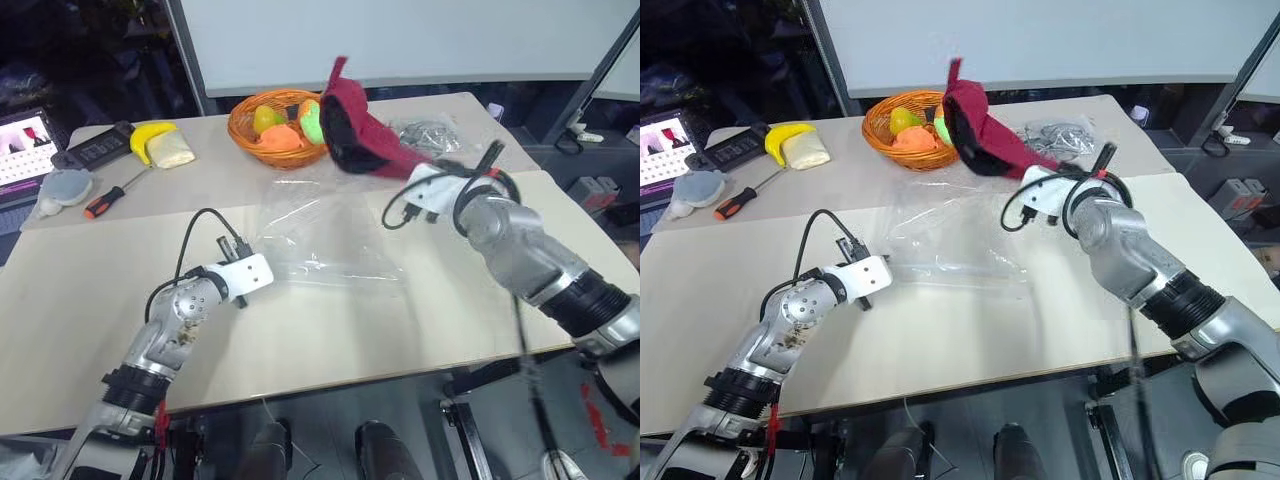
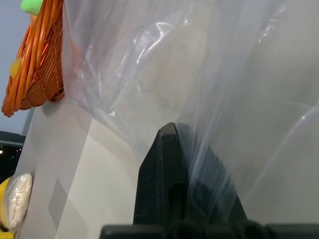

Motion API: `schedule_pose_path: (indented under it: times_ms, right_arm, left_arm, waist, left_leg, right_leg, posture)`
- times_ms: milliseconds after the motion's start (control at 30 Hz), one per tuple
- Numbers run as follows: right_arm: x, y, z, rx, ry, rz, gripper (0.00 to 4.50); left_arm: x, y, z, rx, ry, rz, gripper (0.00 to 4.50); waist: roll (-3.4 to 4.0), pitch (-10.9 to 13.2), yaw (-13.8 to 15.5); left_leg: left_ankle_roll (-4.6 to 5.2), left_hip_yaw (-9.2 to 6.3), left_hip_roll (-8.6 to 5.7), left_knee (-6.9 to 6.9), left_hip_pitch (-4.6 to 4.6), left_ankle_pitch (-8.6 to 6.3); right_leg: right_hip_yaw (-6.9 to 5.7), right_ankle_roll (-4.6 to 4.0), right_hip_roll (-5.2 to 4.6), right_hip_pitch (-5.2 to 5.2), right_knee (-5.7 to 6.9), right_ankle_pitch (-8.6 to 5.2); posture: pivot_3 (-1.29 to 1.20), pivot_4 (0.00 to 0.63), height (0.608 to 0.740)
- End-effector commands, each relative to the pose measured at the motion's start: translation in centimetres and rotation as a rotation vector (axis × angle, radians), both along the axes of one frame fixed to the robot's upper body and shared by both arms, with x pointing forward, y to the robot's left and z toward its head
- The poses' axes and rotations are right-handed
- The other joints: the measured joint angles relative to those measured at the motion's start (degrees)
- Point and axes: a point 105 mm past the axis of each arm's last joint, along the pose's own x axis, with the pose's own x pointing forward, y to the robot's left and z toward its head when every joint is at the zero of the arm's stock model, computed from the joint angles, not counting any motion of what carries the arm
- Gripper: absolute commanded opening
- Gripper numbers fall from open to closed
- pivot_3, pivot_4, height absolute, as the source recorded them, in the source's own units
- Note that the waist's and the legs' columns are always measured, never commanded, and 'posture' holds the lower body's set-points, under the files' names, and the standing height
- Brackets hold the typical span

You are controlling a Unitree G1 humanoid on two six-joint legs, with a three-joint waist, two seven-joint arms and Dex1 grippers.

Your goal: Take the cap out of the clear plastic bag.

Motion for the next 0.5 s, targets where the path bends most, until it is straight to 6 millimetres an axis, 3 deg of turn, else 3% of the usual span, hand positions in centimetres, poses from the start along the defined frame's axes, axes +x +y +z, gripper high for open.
schedule_pose_path:
  times_ms: [33,200,400,500]
  right_arm:
    - [-1.9,3.9,-3.7,-0.081,0.014,0.173,0.02]
    - [-4.6,7.3,-12.7,-0.064,0.359,0.275,0.02]
    - [-5.0,8.0,-15.5,0.041,0.546,0.246,0.02]
    - [-4.8,7.3,-15.8,0.118,0.604,0.216,0.99]
  left_arm:
    - [-0.7,0.3,-1.4,0.004,0.056,0.008,0.0]
    - [-0.8,0.3,-1.5,-0.019,0.066,0.021,0.0]
    - [-0.8,0.3,-1.4,-0.021,0.066,0.025,0.0]
    - [-0.9,0.3,-1.3,-0.012,0.066,0.018,0.0]
  waist:
    - [-0.05,0.0,-0.1]
    - [-0.05,0.0,-0.3]
    - [-0.41,-0.3,-0.5]
    - [-0.6,-0.4,-0.3]
  left_leg:
    - [0.0,0.01,0.01,0.0,0.04,0.0]
    - [0.01,0.02,-0.01,0.14,0.13,0.0]
    - [0.01,-0.02,0.05,0.04,1.16,-0.03]
    - [0.01,-0.05,0.11,0.09,1.28,-0.03]
  right_leg:
    - [0.01,0.0,0.01,0.05,-0.03,0.0]
    - [0.02,0.03,0.01,0.21,0.03,0.01]
    - [0.01,0.14,0.09,1.22,-0.09,-0.05]
    - [0.01,0.17,0.16,1.32,-0.07,-0.06]
  posture:
    - [0.0,0.15,0.74]
    - [0.0,0.15,0.74]
    - [0.0,0.15,0.74]
    - [0.0,0.15,0.74]
